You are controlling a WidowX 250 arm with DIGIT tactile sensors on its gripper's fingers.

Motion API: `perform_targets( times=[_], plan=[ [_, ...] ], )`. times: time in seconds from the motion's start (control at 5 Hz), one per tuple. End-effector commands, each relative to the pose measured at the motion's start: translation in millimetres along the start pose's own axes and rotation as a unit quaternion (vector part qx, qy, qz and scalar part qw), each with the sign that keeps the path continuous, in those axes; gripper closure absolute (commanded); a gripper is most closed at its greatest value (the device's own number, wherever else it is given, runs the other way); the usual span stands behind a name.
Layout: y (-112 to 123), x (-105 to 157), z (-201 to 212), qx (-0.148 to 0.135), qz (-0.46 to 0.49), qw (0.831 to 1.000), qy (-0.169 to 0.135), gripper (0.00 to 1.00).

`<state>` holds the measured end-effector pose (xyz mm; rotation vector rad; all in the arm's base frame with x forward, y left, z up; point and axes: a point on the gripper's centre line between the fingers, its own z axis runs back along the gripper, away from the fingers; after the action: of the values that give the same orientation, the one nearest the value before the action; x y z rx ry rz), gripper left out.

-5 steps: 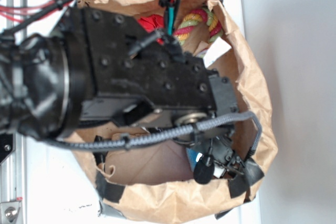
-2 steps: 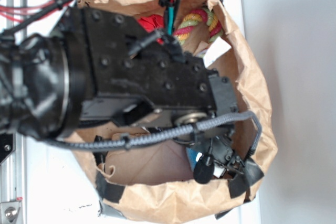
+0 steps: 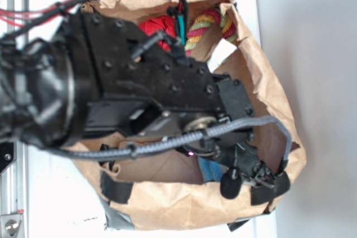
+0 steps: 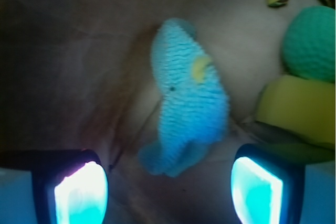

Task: Grab the blue cloth.

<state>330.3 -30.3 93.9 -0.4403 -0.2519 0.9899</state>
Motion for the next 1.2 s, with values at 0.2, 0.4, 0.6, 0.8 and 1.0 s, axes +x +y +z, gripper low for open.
perform_targets(
  times=[0.2, 0.4, 0.6, 0.8, 1.0],
  plan=[
    [-6, 18, -14, 0.005, -0.023, 0.999, -0.047, 0.0],
    [5, 29, -18, 0.022, -0.03, 0.997, -0.067, 0.0],
    [6, 39, -20, 0.029, -0.028, 0.995, -0.087, 0.0],
    [2, 42, -20, 0.028, -0.031, 0.995, -0.095, 0.0],
    [1, 39, -19, 0.026, -0.042, 0.993, -0.103, 1.0]
  ],
)
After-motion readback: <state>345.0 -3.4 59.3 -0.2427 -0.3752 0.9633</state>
